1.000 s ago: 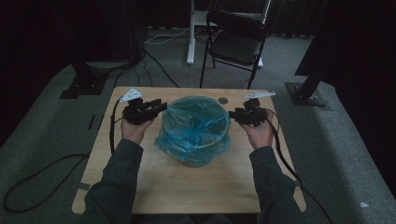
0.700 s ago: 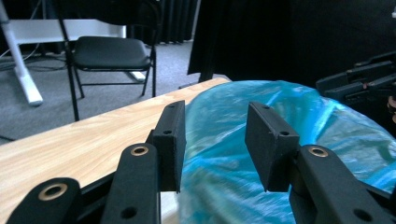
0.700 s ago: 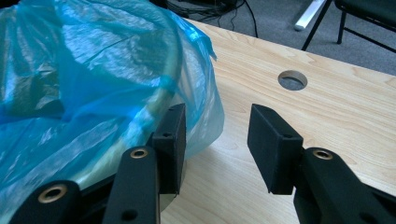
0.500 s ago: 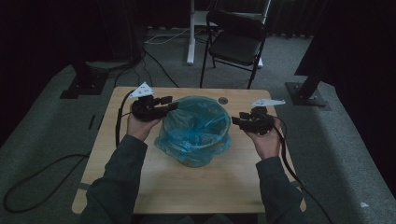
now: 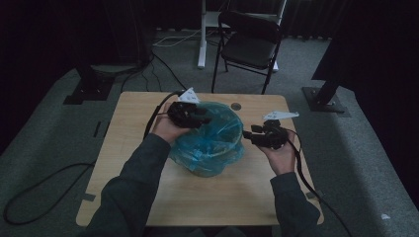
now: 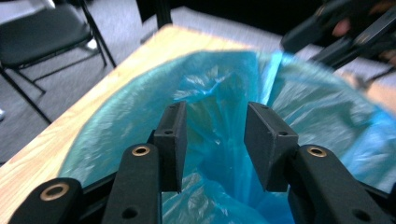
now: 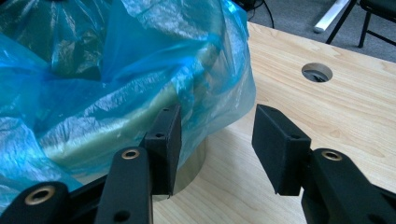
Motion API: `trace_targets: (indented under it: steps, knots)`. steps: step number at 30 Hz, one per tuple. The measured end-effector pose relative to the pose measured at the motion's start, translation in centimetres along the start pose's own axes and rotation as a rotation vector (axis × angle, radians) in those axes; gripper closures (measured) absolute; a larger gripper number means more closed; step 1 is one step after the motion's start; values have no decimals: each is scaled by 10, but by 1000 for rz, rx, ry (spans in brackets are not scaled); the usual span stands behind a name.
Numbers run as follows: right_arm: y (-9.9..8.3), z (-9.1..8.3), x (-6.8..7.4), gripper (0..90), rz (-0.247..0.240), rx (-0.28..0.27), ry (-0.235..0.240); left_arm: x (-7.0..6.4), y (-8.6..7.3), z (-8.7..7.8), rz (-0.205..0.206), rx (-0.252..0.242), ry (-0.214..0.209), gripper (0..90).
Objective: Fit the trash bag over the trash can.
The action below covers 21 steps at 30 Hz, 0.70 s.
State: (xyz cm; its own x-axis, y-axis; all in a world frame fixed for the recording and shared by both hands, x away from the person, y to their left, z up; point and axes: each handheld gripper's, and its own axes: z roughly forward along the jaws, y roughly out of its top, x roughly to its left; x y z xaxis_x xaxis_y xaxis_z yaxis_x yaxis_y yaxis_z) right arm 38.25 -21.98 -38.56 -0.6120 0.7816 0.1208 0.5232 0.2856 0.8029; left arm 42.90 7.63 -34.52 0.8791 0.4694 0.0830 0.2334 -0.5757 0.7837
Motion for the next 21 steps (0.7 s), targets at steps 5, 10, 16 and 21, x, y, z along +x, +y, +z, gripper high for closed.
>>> trace_targets:
  steps: [5, 10, 16, 21]
  knots:
    - [-4, 1, -1, 517, 6, 3, 5, -9, 14, 17, 70, 98, 3, 590]
    - [-6, 3, 0, 517, -1, 7, 9, -16, 23, 34, 128, 188, 22, 590]
    - [-6, 1, 0, 517, -2, 7, 10, -21, 20, 57, 173, 307, 22, 590]
    - [-7, 1, 0, 517, 1, 7, 9, -25, 20, 70, 211, 409, 12, 591]
